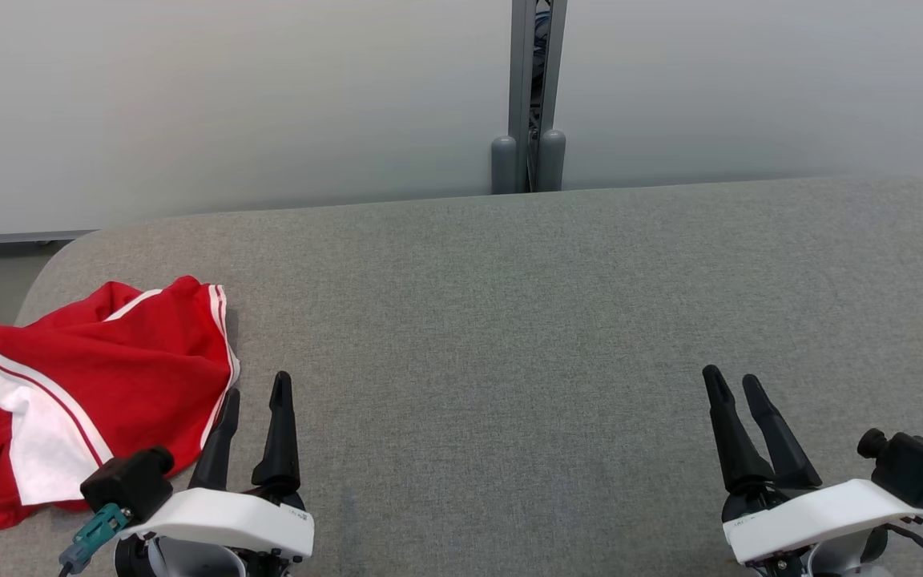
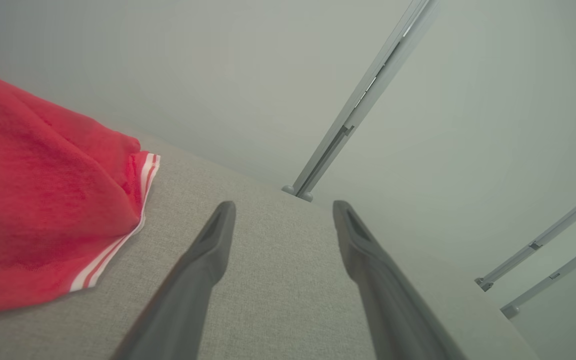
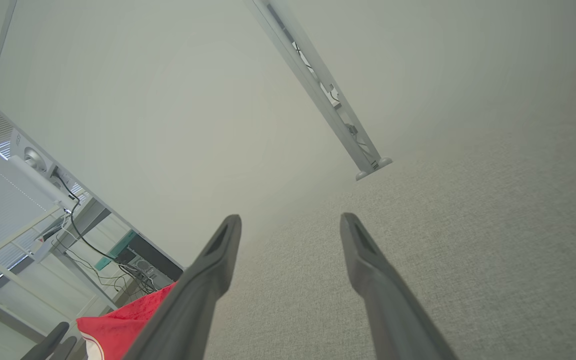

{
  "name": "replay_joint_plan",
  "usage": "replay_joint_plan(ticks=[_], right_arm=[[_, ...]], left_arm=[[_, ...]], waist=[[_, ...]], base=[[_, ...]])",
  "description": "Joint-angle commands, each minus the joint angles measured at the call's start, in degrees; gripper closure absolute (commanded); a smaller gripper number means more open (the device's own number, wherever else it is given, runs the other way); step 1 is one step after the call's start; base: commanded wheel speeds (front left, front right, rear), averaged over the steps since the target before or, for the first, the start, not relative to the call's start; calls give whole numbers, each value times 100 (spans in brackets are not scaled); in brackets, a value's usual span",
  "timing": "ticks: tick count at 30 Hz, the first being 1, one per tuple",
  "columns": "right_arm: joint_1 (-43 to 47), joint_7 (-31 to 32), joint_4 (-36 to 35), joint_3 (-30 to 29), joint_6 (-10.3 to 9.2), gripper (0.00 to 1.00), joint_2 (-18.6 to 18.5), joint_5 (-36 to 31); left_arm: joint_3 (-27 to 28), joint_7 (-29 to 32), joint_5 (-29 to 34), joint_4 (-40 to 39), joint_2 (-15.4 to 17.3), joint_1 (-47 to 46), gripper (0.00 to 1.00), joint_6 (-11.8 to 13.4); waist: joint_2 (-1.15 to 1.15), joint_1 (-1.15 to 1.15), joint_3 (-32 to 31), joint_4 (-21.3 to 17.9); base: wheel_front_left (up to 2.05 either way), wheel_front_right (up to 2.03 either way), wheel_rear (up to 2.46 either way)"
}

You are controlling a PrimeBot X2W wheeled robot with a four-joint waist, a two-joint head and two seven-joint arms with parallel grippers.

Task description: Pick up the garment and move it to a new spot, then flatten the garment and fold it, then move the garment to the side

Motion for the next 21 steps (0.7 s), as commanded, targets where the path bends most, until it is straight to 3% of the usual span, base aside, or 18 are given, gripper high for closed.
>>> replay_joint_plan(ticks=[1,4,14,21], right_arm=[[-29,-72,-104,24,8,0,-53,-143],[10,-122,-130,40,8,0,-55,-313],[82,-289,-74,-36,9,0,-64,-823],[118,-382,8,21,9,0,-71,-835]], left_arm=[[-11,-56,123,-78,30,-58,0,12],[-40,-99,170,-97,31,-13,0,-50],[-120,-235,724,-42,35,28,0,110],[-176,-314,1179,-243,38,66,0,224]], waist=[[0,0,-6,4],[0,0,-19,15],[0,0,-65,14],[0,0,-88,5]], base=[[0,0,0],[0,0,0],[0,0,0],[0,0,0]])
